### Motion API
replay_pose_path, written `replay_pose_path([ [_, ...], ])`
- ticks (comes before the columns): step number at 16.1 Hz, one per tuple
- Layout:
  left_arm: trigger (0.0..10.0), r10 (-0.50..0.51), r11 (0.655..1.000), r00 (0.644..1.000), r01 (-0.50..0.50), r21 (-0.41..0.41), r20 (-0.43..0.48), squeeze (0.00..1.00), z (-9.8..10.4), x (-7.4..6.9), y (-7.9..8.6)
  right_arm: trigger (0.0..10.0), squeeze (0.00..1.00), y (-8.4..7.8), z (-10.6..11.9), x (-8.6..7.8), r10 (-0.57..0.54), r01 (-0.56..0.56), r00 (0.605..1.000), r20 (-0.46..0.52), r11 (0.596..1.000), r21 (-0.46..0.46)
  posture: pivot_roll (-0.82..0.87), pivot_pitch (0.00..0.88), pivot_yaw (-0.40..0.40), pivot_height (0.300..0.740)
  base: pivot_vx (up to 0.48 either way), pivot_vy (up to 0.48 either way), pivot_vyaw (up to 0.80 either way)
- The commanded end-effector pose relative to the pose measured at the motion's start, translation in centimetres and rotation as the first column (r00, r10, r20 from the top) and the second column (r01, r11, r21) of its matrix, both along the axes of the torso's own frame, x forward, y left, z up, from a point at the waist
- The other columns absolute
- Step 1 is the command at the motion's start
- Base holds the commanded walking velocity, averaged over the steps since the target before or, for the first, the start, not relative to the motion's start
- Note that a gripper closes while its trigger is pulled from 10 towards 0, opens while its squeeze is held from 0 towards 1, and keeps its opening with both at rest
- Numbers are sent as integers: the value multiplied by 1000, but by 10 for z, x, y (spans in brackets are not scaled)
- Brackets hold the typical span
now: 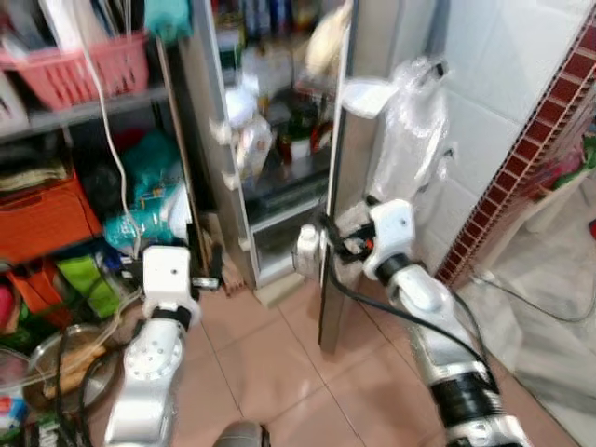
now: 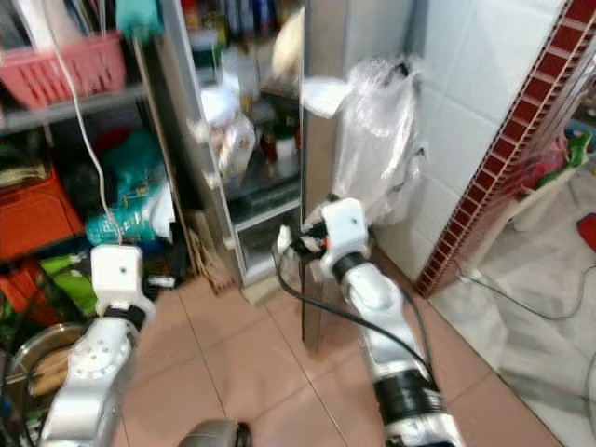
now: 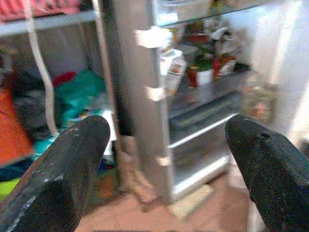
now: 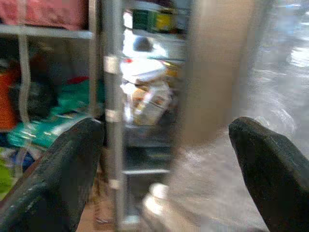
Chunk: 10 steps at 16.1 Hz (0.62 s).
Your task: Restocking fridge
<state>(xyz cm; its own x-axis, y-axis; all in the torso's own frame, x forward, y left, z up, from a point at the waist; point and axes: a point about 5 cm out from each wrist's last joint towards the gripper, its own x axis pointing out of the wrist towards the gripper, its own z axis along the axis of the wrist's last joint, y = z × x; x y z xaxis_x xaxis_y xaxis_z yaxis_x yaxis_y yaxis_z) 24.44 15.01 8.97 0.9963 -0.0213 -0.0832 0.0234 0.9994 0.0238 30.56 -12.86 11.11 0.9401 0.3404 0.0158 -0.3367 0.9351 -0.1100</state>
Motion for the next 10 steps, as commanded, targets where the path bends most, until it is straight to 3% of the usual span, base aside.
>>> replay_pose_path([
  [1,10000,-7,1000,1000,7,5,8,0,3,2,1,10000,0,-5,2,3,-43,43,999,11,999,7,72,4,11,740,334,345,0],
  [3,10000,-16,1000,1000,16,12,8,0,3,1,-1,10000,0,-11,2,4,-73,73,997,16,997,9,72,4,11,740,309,156,0],
  [6,10000,-17,1000,1000,17,12,6,0,3,2,-1,10000,0,-18,-1,5,-135,136,991,18,990,-22,70,4,11,740,0,0,0],
  [10,10000,-34,999,999,34,17,3,0,3,3,-3,10000,0,-18,0,12,-157,157,988,-2,988,13,72,3,12,740,0,0,0],
])
